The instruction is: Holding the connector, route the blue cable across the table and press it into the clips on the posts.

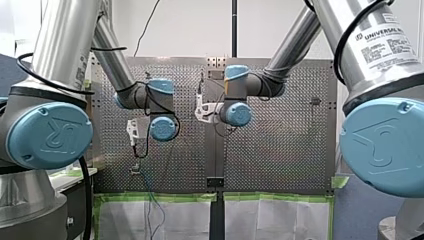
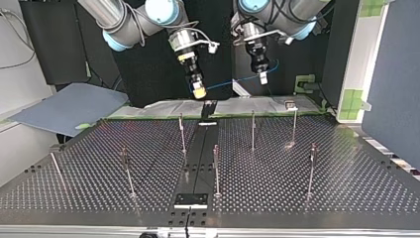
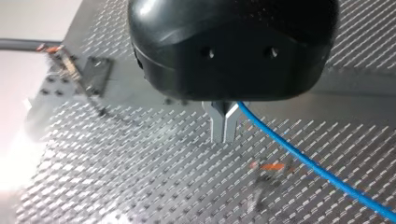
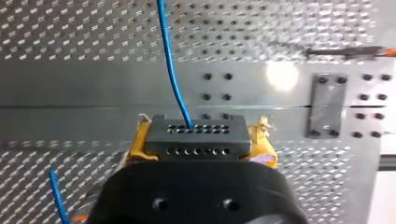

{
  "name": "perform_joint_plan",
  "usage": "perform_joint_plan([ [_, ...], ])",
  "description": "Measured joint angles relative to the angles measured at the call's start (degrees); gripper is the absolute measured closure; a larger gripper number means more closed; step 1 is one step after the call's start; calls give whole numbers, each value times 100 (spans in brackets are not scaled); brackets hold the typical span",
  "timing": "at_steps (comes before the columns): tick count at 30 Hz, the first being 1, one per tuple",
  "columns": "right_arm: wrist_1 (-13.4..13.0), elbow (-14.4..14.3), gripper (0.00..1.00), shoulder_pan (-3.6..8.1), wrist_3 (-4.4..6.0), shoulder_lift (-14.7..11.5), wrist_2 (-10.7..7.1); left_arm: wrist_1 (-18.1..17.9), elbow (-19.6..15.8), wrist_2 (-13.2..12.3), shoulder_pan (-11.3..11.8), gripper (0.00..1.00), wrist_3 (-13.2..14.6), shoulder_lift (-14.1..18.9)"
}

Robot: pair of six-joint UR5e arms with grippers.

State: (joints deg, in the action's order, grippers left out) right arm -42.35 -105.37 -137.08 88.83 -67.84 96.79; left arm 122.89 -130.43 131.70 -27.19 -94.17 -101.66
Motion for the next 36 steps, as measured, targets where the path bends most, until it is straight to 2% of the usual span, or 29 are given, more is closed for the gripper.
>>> perform_joint_plan([
  [3, 150, 134, 100, -7, 53, -131, -40, 138, 134, 118, 98, 100, 41, 136],
  [6, 289, 269, 100, -22, 75, -147, -88, 279, 214, 107, 226, 100, 107, 278],
  [13, 603, 588, 100, -63, 151, -14, -152, 631, 295, -181, 574, 100, 137, 630],
  [19, 770, 886, 100, -112, 193, 111, -215, 913, 417, -445, 847, 100, 150, 914],
  [22, 853, 1033, 100, -150, 253, 142, -242, 1067, 467, -573, 959, 100, 128, 1066],
  [27, 1030, 1313, 100, -237, 380, 221, -330, 1299, 551, -636, 1090, 100, 122, 1300],
  [36, 1408, 1772, 100, -404, 452, 414, -360, 1798, 722, -826, 1324, 100, 188, 1777],
])
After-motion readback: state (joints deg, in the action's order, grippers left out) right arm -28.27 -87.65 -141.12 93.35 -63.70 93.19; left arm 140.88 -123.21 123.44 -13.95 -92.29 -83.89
